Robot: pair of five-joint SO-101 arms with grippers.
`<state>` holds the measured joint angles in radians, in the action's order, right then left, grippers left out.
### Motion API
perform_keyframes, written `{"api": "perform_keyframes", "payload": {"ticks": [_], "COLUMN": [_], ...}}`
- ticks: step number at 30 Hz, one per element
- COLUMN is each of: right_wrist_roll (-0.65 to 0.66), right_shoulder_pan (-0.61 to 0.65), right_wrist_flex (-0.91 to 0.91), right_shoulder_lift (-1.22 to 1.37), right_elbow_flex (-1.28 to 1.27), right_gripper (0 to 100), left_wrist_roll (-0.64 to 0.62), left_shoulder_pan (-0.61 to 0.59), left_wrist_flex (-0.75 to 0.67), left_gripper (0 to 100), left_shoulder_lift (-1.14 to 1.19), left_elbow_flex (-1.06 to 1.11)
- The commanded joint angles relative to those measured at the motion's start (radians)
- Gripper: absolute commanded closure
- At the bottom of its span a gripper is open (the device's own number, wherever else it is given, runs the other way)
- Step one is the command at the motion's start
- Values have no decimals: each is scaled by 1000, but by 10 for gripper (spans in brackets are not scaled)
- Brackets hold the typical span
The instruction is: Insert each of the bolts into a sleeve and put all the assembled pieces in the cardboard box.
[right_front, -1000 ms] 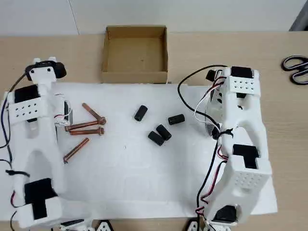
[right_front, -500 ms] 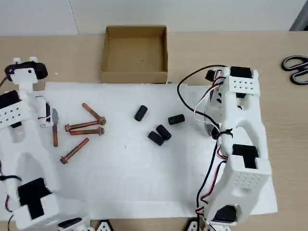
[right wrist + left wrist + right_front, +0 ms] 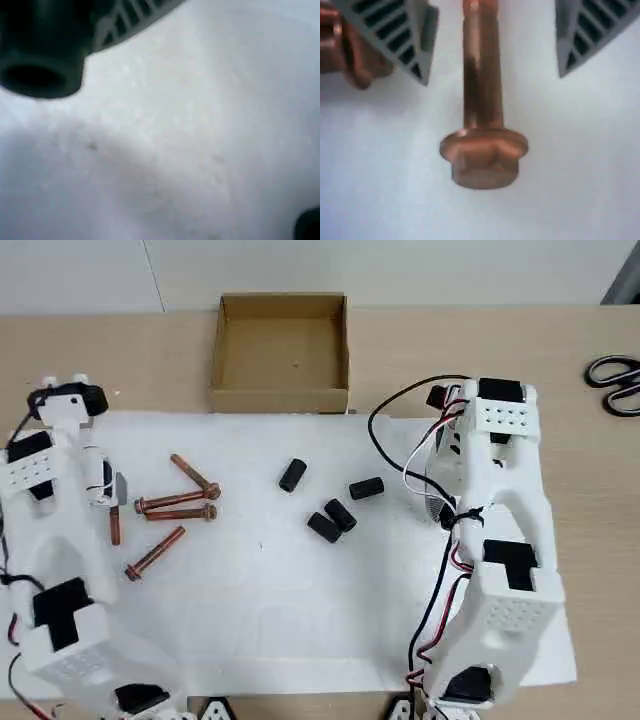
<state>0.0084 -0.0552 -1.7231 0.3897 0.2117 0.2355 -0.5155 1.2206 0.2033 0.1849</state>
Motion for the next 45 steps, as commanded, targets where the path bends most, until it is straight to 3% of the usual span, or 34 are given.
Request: {"api": "perform_keyframes", "payload": {"ticks": [1,21,32,36,45], "right_wrist_roll": [0,0,0,0,0], "right_shoulder_pan": [4,5,5,5,88], "right_wrist_flex": [-21,-19,-21,-21,-18], "right_shoulder_lift": [-64,-64,-64,-65,-286], "right_elbow_flex": [6,6,6,8,8], "right_gripper": [995,995,995,995,995], "left_wrist_roll": [-5,-69,-72,-72,-71], "left_shoulder_pan": [0,100,98,97,95], "left_wrist_flex": [-40,-121,-143,-141,34], "left_gripper": [837,841,992,994,994], "left_shoulder_lift": [23,100,100,94,89], "left_elbow_flex": [-7,-8,-5,-5,-124]}}
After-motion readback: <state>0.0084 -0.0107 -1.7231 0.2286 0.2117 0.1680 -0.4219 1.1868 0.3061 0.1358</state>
